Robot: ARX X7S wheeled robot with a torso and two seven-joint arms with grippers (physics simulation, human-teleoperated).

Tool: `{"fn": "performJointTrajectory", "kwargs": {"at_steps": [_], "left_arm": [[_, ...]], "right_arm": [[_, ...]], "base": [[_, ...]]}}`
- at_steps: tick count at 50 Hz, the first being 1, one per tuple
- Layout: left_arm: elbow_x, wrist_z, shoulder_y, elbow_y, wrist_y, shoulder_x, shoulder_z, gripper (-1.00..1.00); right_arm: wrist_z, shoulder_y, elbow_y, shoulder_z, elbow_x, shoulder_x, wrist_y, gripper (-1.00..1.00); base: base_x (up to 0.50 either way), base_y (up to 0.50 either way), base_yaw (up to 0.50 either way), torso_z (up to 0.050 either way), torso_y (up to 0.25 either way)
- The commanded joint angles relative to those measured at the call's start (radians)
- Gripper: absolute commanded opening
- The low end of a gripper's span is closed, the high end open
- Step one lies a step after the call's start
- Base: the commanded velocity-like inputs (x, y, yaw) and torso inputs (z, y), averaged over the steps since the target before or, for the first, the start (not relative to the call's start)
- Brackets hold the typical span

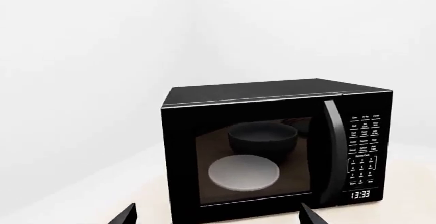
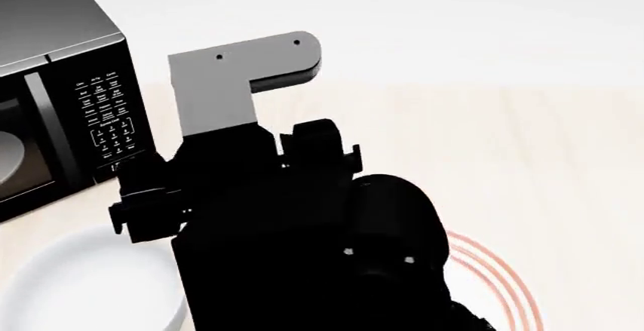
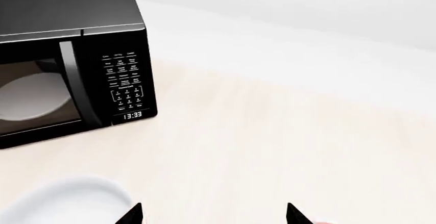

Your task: Put the white bowl to the right of the plate.

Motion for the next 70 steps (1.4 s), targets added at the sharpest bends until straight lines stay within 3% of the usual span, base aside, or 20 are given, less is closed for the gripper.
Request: {"fn": "performJointTrajectory", "kwargs": {"at_steps": [1,16,26,36,47,55,70], "left_arm": [[-0.004,-0.029,0.017,0.014,0.001,-0.002,-0.043,1.00],[-0.015,-0.039,0.034,0.030,0.008,-0.004,-0.061,1.00],[-0.016,-0.040,0.035,0.028,0.012,-0.008,-0.051,1.00],[-0.029,-0.044,0.032,0.040,-0.008,-0.016,-0.054,1.00],[-0.027,-0.045,0.039,0.026,0.017,-0.015,-0.049,1.00],[-0.027,-0.048,0.040,0.028,0.017,-0.019,-0.045,1.00],[-0.031,-0.050,0.049,0.031,0.028,-0.022,-0.042,1.00]], "right_arm": [[0.012,0.095,0.185,-0.173,0.102,-0.001,-0.116,1.00],[-0.130,0.188,0.428,-0.376,0.173,-0.004,-0.285,1.00],[-0.203,0.232,0.579,-0.493,0.318,-0.006,-0.440,1.00],[-0.280,0.288,0.674,-0.703,0.494,-0.007,-0.616,1.00],[-0.273,0.330,0.721,-0.944,0.754,-0.007,-0.786,1.00],[-0.289,0.352,0.701,-1.114,0.844,-0.008,-0.886,1.00],[-0.294,0.307,0.625,-1.149,0.794,-0.008,-0.896,1.00]], "base": [[0.00,0.00,0.00,0.000,0.000],[0.00,0.00,0.00,0.000,0.000],[0.00,0.00,0.00,0.000,0.000],[0.00,0.00,0.00,0.000,0.000],[0.00,0.00,0.00,0.000,0.000],[0.00,0.00,0.00,0.000,0.000],[0.00,0.00,0.00,0.000,0.000]]}}
